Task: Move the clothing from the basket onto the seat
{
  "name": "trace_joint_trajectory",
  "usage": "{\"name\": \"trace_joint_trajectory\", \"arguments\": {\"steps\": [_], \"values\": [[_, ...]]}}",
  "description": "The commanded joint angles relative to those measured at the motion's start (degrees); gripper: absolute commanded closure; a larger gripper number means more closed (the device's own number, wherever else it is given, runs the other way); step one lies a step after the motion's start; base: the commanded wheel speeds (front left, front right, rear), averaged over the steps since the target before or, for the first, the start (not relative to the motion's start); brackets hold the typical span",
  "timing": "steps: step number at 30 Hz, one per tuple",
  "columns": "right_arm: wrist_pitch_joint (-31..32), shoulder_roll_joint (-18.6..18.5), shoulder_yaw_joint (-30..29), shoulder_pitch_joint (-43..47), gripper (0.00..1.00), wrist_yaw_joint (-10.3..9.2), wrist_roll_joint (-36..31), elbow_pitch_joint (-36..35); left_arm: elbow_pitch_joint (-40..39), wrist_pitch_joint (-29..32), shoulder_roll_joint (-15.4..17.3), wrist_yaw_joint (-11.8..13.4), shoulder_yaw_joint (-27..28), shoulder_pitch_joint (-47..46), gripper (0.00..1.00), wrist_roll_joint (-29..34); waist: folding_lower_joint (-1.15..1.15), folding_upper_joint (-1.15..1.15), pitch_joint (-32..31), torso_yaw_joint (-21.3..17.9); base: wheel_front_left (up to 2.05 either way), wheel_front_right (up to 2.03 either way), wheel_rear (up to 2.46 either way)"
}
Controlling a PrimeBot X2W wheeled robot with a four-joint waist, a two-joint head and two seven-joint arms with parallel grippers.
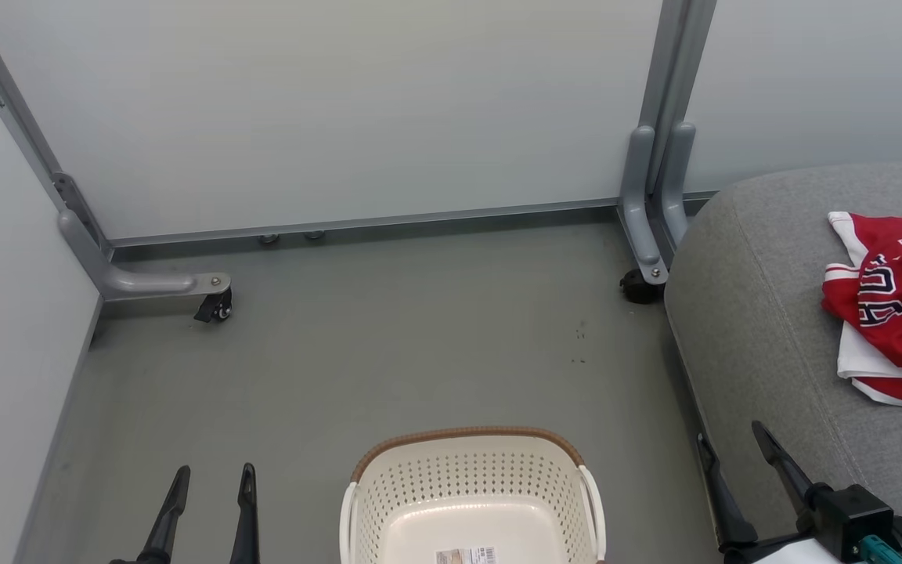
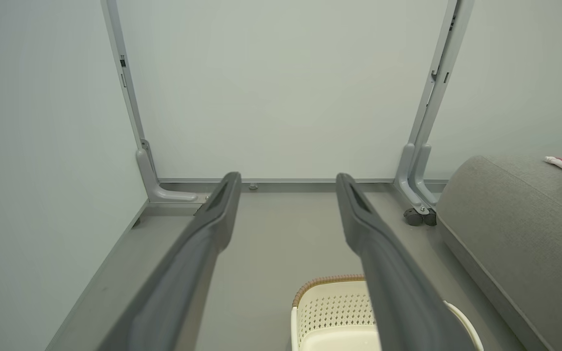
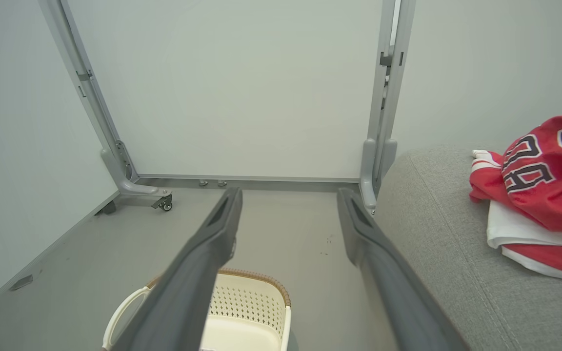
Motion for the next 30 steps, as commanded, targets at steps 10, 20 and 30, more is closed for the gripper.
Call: {"name": "trace_joint_trajectory", "arguments": {"steps": [10, 20, 30], "values": [[-0.1, -0.2, -0.2, 0.8, 0.0, -0.11, 0.0, -0.2, 0.7, 0.0, -0.1, -0.5, 0.1, 0.1, 0.0, 0.2, 0.01, 0.0, -0.1, -0.9, 0.0, 0.0, 0.0], [0.0, 0.1, 0.1, 0.7, 1.0, 0.0, 0.2, 1.3, 2.6, 0.0, -0.1, -0.2, -0.7, 0.1, 1.0, -0.4, 0.01, 0.0, -0.4, -1.2, 0.0, 0.0, 0.0], [2.2, 0.0, -0.3, -0.9, 1.0, -0.01, 10.5, 2.7, 3.9, 2.0, 0.4, -0.1, -0.5, -2.1, 1.0, -10.9, 0.01, 0.0, 0.0, -1.1, 0.0, 0.0, 0.0]]}}
